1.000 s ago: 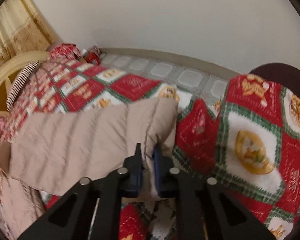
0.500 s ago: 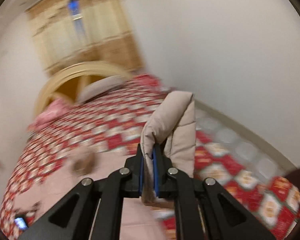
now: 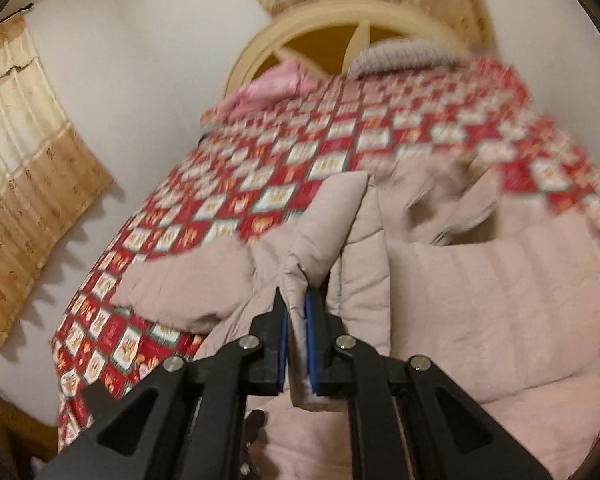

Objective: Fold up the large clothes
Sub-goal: 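Carry the sleeve across the jacket body and release it with the right gripper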

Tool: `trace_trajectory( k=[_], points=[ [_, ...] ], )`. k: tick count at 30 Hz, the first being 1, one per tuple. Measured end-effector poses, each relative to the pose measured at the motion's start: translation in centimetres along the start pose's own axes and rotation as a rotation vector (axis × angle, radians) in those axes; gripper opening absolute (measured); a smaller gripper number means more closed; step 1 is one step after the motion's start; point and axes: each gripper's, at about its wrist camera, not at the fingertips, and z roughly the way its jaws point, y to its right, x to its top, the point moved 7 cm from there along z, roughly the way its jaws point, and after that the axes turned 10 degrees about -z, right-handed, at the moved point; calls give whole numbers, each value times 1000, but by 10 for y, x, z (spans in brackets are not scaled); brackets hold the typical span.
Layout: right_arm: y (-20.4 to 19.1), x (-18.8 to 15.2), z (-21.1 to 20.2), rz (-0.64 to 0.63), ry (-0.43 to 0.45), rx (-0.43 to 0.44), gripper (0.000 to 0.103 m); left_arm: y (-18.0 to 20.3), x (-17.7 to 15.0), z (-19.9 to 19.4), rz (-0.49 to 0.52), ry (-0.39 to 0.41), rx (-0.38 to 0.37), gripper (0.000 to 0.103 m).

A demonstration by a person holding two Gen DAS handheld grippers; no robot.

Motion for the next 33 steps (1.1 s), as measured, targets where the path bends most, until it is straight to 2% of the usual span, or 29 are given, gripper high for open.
trace_trajectory(
  k=[3,6,7,8,10,13,15,16,17,19,21,23,27,29,33],
  points=[
    [-6,-17,23,45,-28,63,14,1,-1,1,5,-3,5,102],
    [-18,-18,46,61,-44,148,20,1,-1,2,4,-7,3,102],
    [-20,-20,46,70,-54,186,31,1,-1,1,2,-7,1,102],
    [-21,-19,45,95,-71,239,57,1,-1,1,2,-7,-1,102],
    [-22,-13,34,139,-31,308,79,1,-1,2,1,-10,-1,102],
    [-9,1,-11,122,133,280,77,1,-1,3,5,-11,3,102],
    [12,4,-39,105,158,175,52,1,-1,4,7,-14,6,102],
    [26,2,-49,86,144,101,30,1,-1,4,9,-15,9,102],
    [38,0,-56,74,134,35,23,1,-2,4,12,-16,12,102],
    [82,-10,-72,88,116,-162,23,1,-2,4,15,-16,16,102],
    [119,-23,-85,138,116,-280,23,2,-2,5,16,-17,18,102],
    [156,-42,-90,220,102,-362,24,2,-2,5,18,-17,21,102],
    [203,-91,-67,369,-4,-388,20,1,-2,6,27,-18,32,102],
    [204,-106,-60,369,26,-365,20,2,-2,7,34,-22,43,102],
    [195,-100,-60,316,30,-404,25,5,-2,6,61,-39,79,102]
  ],
)
